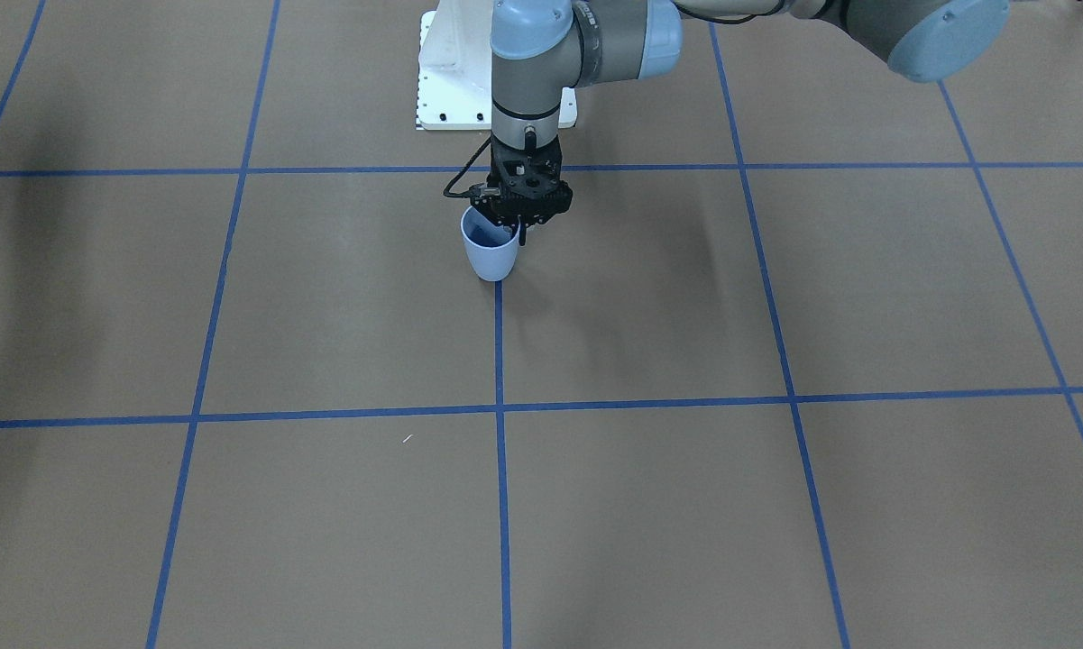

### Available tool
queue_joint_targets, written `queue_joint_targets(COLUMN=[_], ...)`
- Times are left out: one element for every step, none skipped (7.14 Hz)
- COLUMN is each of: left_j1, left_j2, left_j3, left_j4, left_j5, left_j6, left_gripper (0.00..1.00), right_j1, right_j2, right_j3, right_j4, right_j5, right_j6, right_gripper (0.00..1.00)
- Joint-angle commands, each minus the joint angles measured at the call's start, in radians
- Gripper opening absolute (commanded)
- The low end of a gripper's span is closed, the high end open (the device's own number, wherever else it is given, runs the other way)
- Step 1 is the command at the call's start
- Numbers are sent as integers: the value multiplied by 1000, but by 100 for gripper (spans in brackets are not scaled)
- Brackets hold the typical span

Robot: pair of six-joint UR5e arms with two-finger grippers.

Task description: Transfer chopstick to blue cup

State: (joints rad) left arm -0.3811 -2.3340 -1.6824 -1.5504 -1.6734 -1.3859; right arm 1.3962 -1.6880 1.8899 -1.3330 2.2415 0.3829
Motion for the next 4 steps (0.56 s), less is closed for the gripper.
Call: queue_joint_targets(left_j1=[-2,-33,-104,-208], left_j2=[-1,1,10,51], left_j3=[-19,-86,-138,-187], left_j4=[0,7,56,120], left_j5=[-2,-17,-94,-200], left_j6=[14,59,146,280], left_gripper=[99,99,99,99], right_j1=[0,0,0,1], right_j2=[1,1,-1,-2], right_j3=[0,0,1,5], right_j4=[0,0,2,2], right_j5=[0,0,0,0], right_j6=[4,-2,-10,-37], right_gripper=[100,100,100,100])
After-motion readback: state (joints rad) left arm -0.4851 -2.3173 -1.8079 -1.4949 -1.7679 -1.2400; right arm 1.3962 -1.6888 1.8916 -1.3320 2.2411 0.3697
